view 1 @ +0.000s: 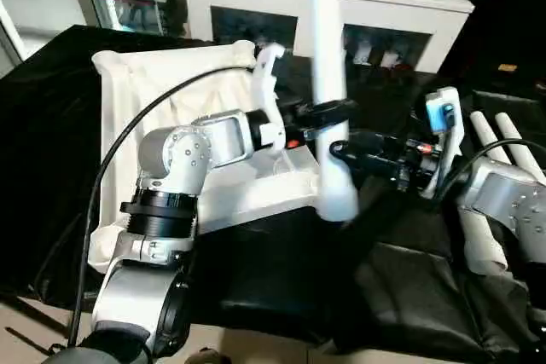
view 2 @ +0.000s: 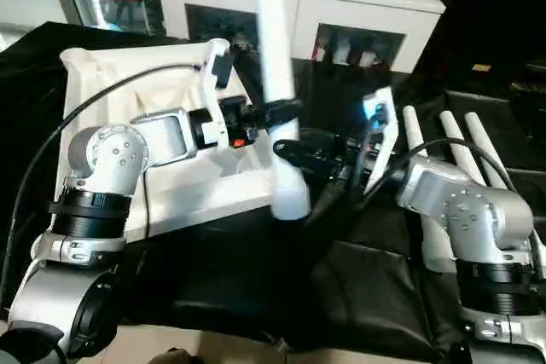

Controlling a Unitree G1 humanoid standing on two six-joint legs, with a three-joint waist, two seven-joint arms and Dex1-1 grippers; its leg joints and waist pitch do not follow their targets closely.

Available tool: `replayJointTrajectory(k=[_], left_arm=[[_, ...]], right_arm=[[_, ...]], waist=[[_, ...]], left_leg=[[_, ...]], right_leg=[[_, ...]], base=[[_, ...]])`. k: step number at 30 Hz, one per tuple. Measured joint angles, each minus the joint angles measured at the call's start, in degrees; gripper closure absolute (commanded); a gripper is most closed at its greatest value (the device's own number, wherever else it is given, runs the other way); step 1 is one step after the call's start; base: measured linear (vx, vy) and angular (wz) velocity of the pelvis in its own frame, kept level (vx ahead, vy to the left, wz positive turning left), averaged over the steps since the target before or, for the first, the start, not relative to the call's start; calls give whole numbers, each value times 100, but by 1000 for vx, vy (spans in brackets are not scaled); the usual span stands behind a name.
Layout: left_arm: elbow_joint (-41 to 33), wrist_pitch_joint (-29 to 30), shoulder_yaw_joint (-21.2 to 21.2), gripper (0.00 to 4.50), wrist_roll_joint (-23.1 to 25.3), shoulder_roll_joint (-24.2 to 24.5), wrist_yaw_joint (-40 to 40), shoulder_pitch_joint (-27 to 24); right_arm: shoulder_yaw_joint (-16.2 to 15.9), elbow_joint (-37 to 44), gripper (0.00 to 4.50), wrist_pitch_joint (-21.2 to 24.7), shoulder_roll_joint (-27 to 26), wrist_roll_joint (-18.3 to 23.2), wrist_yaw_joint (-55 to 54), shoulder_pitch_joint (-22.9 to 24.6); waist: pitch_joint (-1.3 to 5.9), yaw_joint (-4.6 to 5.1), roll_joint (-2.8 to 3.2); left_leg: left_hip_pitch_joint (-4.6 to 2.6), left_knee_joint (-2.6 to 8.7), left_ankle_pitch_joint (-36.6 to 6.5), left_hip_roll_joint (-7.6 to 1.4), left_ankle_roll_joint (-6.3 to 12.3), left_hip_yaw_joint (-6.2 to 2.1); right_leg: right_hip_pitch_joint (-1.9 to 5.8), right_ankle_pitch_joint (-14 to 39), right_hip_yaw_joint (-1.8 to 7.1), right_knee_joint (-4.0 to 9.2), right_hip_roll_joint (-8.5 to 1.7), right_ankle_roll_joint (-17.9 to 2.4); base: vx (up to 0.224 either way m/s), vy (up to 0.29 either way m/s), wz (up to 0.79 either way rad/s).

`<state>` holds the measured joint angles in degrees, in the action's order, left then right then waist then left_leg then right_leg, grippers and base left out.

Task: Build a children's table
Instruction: Insert table leg to table base

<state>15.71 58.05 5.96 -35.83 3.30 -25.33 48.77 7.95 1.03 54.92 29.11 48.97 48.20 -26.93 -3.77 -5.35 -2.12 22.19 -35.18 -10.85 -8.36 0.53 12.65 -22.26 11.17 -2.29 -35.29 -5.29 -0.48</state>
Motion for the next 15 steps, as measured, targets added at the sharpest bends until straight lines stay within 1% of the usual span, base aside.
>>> replayJointTrajectory(k=[3,4,8,12,15], left_arm=[[210,-70,118,262,178,-55,447,63],[268,-129,173,262,185,-71,545,80],[277,-327,190,262,256,-72,635,172],[251,-326,152,262,316,-85,657,205],[251,-323,145,262,356,-107,697,206]], right_arm=[[-18,-18,14,13,83,-17,-16,1],[-80,-18,14,10,118,-84,-21,1],[-359,-37,14,-95,146,-448,-44,12],[-538,-41,14,-227,138,-685,-95,1],[-657,-147,14,-317,119,-775,-153,-89]], waist=[[0,-10,0],[0,-10,0],[0,-9,0],[0,-11,0],[0,0,0]], left_leg=[[1,-2,0,0,0,0],[1,-2,0,0,0,0],[2,-1,0,0,0,-2],[4,-1,0,0,0,-3],[4,-2,0,0,0,-3]], right_leg=[[0,-1,0,2,0,1],[1,-1,0,2,0,2],[1,-1,-3,3,0,2],[1,-1,-4,5,0,2],[1,-2,-4,4,-1,2]], base=[[0,0,0],[0,0,0],[0,0,0],[0,0,0],[0,0,0]])
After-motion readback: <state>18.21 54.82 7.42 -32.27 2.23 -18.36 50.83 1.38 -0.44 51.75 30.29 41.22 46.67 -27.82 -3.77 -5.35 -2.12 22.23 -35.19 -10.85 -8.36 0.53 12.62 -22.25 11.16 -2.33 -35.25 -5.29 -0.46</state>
